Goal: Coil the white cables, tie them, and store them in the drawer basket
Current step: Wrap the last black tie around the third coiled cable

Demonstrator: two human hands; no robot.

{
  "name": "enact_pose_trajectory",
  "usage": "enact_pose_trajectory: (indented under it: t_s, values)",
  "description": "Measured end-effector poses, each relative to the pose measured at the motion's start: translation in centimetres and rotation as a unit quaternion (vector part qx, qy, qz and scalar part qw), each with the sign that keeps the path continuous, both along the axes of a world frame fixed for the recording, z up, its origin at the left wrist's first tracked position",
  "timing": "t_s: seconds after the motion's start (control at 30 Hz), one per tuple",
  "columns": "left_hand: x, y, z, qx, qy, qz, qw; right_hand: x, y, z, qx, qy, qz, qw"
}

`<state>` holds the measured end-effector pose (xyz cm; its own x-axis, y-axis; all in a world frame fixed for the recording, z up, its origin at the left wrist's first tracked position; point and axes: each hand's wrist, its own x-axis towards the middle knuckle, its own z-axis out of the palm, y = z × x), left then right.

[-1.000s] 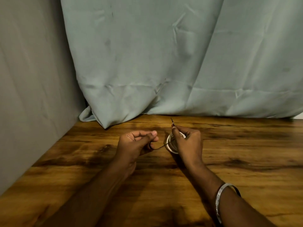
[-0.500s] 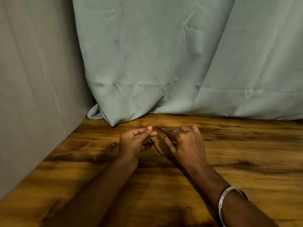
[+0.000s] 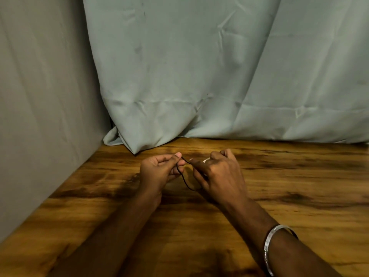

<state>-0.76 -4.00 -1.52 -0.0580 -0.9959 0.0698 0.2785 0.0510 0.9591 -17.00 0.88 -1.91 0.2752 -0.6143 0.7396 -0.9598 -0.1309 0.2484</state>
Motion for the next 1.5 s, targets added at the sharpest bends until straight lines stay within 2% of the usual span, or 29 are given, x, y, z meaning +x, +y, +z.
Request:
enact_pose_trajectory:
  t_s: [0.4, 0.57, 0.87, 1.07, 1.3, 1.4, 1.5]
  values:
    - [-0.23, -0.02, -0.19, -0.013, -0.033, -0.003, 0.999, 0.02, -0.21, -0.08, 0.029, 0.008, 0.0, 1.0]
    - [0.32, -0.6, -0.21, 0.027, 0.008, -0.008, 1.0, 0.06, -0.16, -0.02, 0.011, -0.001, 0.009, 1.0]
    - [-0.03, -0.51, -0.6, 0.026, -0.004, -0.034, 0.999, 0.19, -0.12, -0.19, 0.022, 0.004, 0.008, 1.0]
    - [0.25, -0.72, -0.47, 0.057, 0.033, -0.036, 0.997, 0.21, 0.07, -0.12, 0.017, 0.004, 0.014, 1.0]
    - [-0.04, -0.8, -0.59, 0.039, -0.01, -0.047, 0.998, 0.21, 0.13, -0.04, 0.018, 0.003, 0.016, 1.0]
    - [-0.06, -0.72, -0.72, 0.036, -0.023, -0.058, 0.997, 0.01, 0.0, -0.24, 0.012, -0.018, 0.018, 1.0]
    - [-0.38, -0.11, -0.65, 0.031, -0.026, -0.09, 0.995, 0.12, -0.1, -0.42, 0.003, -0.087, 0.032, 0.996]
